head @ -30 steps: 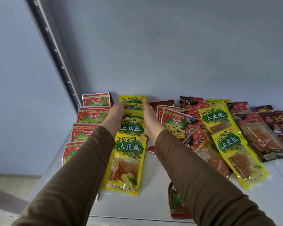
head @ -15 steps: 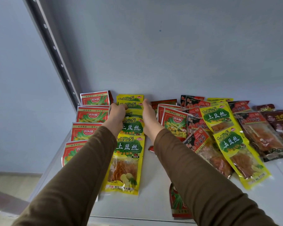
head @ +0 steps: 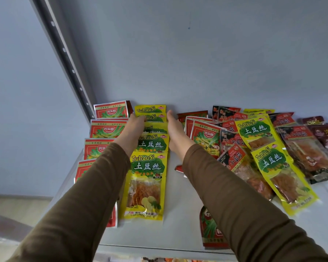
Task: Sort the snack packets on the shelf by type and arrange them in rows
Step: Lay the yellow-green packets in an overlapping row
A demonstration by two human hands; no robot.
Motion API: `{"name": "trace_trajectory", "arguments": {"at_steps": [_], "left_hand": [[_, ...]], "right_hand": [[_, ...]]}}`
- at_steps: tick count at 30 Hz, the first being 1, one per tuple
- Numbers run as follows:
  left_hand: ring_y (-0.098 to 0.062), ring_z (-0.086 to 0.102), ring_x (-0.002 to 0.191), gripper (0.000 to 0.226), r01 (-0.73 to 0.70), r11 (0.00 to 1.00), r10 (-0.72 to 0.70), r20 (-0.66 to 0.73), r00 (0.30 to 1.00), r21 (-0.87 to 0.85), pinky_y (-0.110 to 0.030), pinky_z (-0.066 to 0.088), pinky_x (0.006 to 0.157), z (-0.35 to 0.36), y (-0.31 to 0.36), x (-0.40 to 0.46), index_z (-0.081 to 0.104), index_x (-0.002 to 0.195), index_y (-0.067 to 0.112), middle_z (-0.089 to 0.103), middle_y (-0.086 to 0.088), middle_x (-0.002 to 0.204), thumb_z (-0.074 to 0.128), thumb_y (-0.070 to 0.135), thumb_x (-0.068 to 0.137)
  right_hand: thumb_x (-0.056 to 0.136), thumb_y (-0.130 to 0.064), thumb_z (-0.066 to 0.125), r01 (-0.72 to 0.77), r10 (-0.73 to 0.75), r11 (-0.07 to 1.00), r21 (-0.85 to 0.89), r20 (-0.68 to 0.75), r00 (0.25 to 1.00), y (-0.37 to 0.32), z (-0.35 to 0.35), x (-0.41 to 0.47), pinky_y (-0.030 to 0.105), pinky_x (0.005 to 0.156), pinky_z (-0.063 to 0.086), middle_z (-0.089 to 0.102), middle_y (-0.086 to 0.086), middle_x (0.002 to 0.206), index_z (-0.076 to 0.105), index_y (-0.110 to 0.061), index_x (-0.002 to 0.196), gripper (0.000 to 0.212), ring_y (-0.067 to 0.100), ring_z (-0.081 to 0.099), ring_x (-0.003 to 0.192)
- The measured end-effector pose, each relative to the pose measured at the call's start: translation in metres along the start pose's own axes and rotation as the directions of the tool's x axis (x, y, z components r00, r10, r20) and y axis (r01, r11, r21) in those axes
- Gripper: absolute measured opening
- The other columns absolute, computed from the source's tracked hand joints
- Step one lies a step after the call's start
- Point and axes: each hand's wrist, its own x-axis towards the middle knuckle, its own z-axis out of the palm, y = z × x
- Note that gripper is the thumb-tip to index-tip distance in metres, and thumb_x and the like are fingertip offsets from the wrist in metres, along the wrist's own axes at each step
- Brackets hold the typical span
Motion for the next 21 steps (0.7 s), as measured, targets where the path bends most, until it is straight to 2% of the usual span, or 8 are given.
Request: {"name": "trace_trajectory", "arguments": {"at_steps": [1,3,6,9,11,13,16,21], "left_hand": [[-0.025,0.065,0.086,0.031,-0.009,1.000,0.009,0.009,1.000,0.022,-0.030,0.058,0.054,-0.003,0.003,-0.004,0.049,0.135,0.010,0.061,-0.011,0.108,0.046,0.021,0.106],[-0.035,0.067,0.105,0.022,-0.049,0.997,0.048,0.019,0.999,0.066,-0.043,0.061,0.083,-0.010,0.008,-0.014,0.055,0.125,0.011,0.061,-0.015,0.119,0.046,0.021,0.107],[-0.031,0.042,0.145,0.043,-0.153,0.980,0.140,0.103,0.985,0.129,-0.039,0.038,0.110,-0.020,0.008,-0.035,0.045,0.150,0.012,0.050,-0.008,0.150,0.046,0.019,0.108],[-0.019,0.051,0.136,0.052,-0.367,0.856,0.313,0.200,0.928,0.364,-0.020,0.040,0.097,-0.029,-0.006,-0.067,0.033,0.160,0.023,0.029,-0.001,0.168,0.046,0.025,0.109],[-0.020,0.047,0.140,0.061,-0.453,0.751,0.370,0.261,0.891,0.480,-0.027,0.041,0.109,-0.033,-0.030,-0.090,0.021,0.163,0.029,0.022,0.002,0.170,0.046,0.037,0.108],[-0.022,0.005,0.159,0.069,-0.502,0.502,0.386,0.337,0.859,0.704,-0.037,0.010,0.125,-0.033,-0.062,-0.105,0.008,0.165,0.032,0.003,0.001,0.173,0.040,0.050,0.107],[-0.020,-0.024,0.155,0.072,-0.481,0.236,0.340,0.392,0.855,0.844,-0.041,-0.007,0.126,-0.026,-0.096,-0.113,-0.008,0.163,0.036,-0.018,0.000,0.170,0.024,0.063,0.104],[-0.024,-0.022,0.156,0.073,-0.421,0.165,0.372,0.339,0.864,0.892,-0.045,-0.006,0.128,-0.018,-0.110,-0.108,-0.015,0.161,0.036,-0.019,-0.002,0.170,0.010,0.069,0.101]], "right_hand": [[0.099,-0.070,0.035,-0.004,0.004,1.000,0.002,0.013,1.000,-0.002,-0.002,-0.002,0.055,0.109,0.046,0.055,0.012,0.148,0.044,-0.018,0.152,0.075,0.034,0.058,0.130],[0.099,-0.069,0.037,-0.003,0.003,1.000,-0.009,-0.009,1.000,-0.006,-0.008,-0.007,0.044,0.089,0.060,0.063,0.014,0.136,0.043,-0.018,0.152,0.074,0.030,0.067,0.115],[0.103,-0.061,0.039,0.026,-0.026,1.000,0.008,-0.014,1.000,-0.005,-0.019,-0.024,0.022,0.065,0.048,0.060,-0.012,0.122,0.034,-0.015,0.155,0.069,0.003,0.062,0.100],[0.106,-0.055,0.039,0.075,-0.073,0.997,-0.028,0.093,0.993,0.007,-0.023,-0.049,0.013,0.048,0.051,0.069,-0.026,0.086,0.051,-0.027,0.135,0.042,-0.007,0.069,0.064],[0.103,-0.060,0.042,0.071,-0.065,0.997,-0.044,0.124,0.990,0.024,-0.026,-0.056,0.018,0.079,0.058,0.067,-0.027,0.115,0.046,-0.032,0.147,0.052,-0.013,0.067,0.096],[0.100,-0.065,0.042,0.073,-0.067,0.995,-0.062,0.103,0.992,0.038,-0.027,-0.061,0.037,0.116,0.033,0.043,-0.016,0.156,0.035,-0.038,0.156,0.062,0.006,0.040,0.143],[0.102,-0.062,0.042,0.057,-0.053,0.995,-0.076,0.058,0.997,0.051,-0.026,-0.065,0.042,0.121,0.022,0.033,-0.009,0.164,0.031,-0.037,0.158,0.062,0.017,0.029,0.151],[0.095,-0.070,0.043,0.054,-0.049,0.996,-0.076,0.062,0.997,0.055,-0.015,-0.067,0.055,0.119,0.032,0.046,-0.003,0.157,0.044,-0.040,0.151,0.064,0.026,0.046,0.142]]}}
